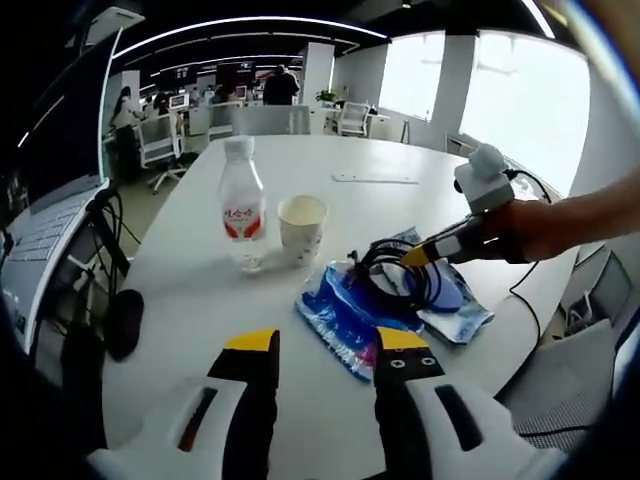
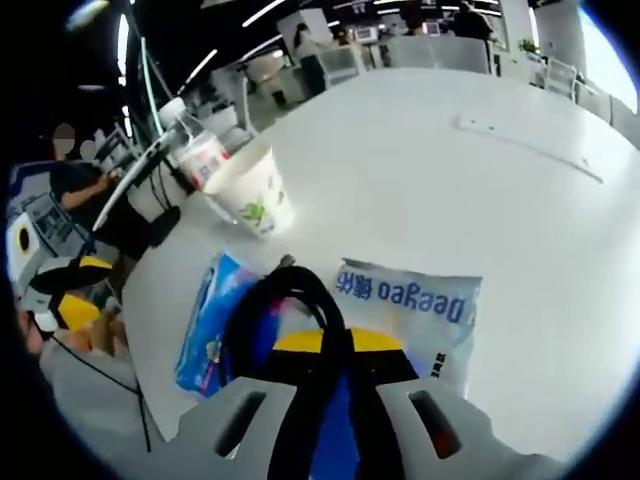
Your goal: Arrange the tabletop items into an orderly group along one side of the table until the central work area is clear of visible clutter.
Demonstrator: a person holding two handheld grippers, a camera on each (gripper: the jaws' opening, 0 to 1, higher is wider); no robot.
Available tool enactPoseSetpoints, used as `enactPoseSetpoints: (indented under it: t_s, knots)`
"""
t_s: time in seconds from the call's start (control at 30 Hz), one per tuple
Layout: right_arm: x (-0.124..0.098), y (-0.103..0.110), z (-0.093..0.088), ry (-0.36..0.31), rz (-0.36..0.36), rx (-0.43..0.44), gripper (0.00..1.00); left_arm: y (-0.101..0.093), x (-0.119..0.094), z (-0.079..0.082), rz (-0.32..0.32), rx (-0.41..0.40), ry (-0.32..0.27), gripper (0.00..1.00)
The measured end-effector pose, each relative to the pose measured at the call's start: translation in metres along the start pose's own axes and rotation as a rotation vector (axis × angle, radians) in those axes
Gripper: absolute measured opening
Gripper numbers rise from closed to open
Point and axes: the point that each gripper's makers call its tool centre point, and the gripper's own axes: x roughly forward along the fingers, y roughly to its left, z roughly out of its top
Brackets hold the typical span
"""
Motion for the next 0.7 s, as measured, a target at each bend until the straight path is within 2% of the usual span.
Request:
enactPoseSetpoints:
  t_s: [0.27,0.47,0.57,0.7]
  knots:
    - [-0.009,0.008,0.010,-0.038,0.019,0.020,0.03,0.001,0.001,0.006,-0.001,0.003,-0.009,0.36]
    - [-0.018,0.012,0.007,-0.060,0.026,0.028,0.03,-0.001,0.001,0.005,-0.005,0.005,-0.010,0.36]
    - [-0.021,0.016,0.011,-0.101,0.065,0.023,0.04,-0.002,0.000,0.004,-0.004,-0.001,-0.011,0.36]
    - [-0.026,0.019,0.008,-0.117,0.061,0.036,0.03,-0.003,-0.002,0.001,-0.005,-0.010,-0.010,0.36]
